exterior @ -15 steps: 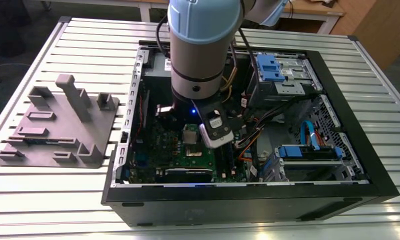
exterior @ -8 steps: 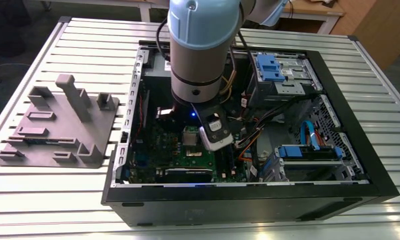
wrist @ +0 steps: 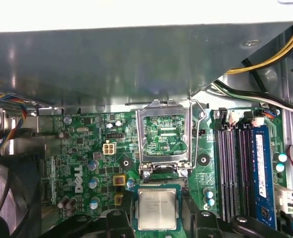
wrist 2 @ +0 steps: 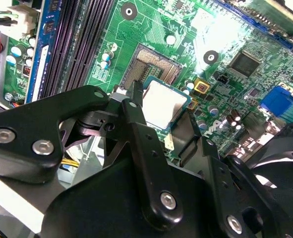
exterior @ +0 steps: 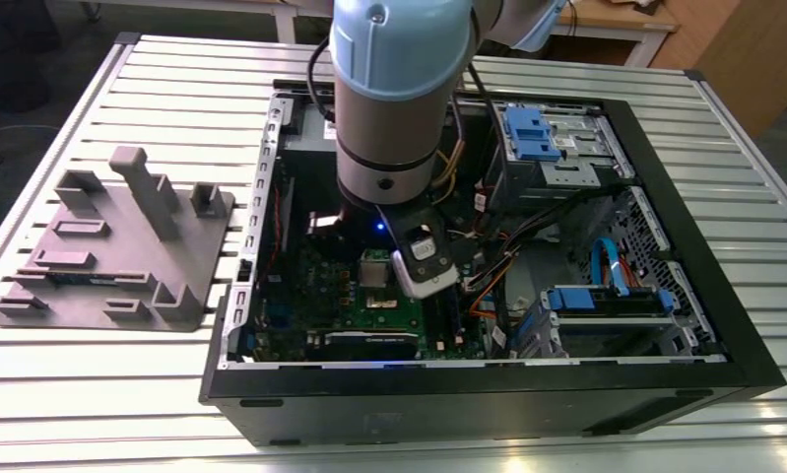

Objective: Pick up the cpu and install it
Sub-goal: 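Place the cpu into insertion slot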

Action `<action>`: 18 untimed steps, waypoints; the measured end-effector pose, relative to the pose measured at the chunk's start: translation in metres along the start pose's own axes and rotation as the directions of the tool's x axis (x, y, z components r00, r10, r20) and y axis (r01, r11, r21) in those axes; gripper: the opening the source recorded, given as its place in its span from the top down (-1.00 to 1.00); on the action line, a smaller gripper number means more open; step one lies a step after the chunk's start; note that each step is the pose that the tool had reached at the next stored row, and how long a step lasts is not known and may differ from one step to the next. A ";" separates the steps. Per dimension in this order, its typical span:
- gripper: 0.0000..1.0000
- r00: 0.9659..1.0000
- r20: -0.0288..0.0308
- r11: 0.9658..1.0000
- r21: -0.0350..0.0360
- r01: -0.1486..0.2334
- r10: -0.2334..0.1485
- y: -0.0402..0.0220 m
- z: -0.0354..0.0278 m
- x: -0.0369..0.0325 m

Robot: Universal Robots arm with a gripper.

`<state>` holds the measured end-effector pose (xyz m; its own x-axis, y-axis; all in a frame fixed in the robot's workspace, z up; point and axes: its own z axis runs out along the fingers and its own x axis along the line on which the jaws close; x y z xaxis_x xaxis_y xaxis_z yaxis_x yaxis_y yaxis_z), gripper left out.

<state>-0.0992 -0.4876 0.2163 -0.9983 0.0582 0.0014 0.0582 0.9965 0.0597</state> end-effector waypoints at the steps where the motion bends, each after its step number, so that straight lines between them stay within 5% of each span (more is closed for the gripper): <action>1: 0.06 1.000 0.000 1.000 0.000 0.000 0.000 0.0000 0.0007 0.0000; 18: 0.06 1.000 0.002 1.000 0.016 0.000 0.000 -0.0025 0.0135 -0.0031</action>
<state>-0.0962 -0.4894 0.2026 -0.9983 0.0582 -0.0008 0.0581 0.9974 0.0434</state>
